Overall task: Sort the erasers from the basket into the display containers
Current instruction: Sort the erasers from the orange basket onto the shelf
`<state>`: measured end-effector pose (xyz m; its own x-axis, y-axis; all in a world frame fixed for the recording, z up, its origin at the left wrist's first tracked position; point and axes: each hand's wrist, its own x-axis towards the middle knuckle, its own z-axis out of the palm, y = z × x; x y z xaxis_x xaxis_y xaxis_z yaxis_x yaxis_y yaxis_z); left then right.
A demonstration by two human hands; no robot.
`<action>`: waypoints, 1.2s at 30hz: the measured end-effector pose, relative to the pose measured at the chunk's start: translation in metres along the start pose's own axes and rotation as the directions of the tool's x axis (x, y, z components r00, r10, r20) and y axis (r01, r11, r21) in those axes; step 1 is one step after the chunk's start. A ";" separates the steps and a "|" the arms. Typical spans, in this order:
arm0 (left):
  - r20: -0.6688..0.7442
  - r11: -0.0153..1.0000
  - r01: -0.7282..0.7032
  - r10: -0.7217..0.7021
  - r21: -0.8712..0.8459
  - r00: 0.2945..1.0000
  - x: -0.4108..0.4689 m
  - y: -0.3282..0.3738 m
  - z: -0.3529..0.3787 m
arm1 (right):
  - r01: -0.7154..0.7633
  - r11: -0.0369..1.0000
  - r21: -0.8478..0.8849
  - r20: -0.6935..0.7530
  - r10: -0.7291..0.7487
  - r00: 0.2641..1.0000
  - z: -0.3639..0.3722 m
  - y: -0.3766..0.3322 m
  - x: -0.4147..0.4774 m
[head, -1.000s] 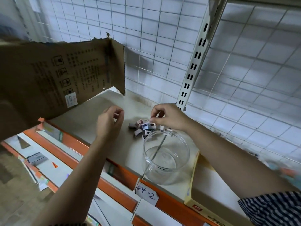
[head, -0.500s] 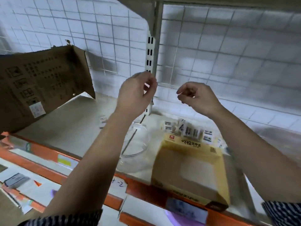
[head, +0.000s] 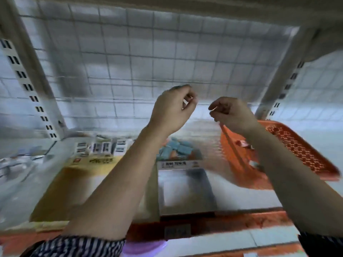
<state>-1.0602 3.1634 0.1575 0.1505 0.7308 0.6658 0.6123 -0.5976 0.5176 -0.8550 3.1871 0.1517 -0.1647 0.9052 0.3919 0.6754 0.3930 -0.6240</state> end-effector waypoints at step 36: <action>0.480 0.992 0.078 -0.117 0.100 0.869 0.043 0.067 0.231 | -0.196 0.911 -0.364 0.174 0.273 0.946 -0.130 0.176 -0.035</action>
<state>-0.8336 3.2309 0.0970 0.4319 0.8636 0.2600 0.6968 -0.5026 0.5117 -0.6370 3.2038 0.1164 -0.0970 0.9919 0.0825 0.9089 0.1220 -0.3988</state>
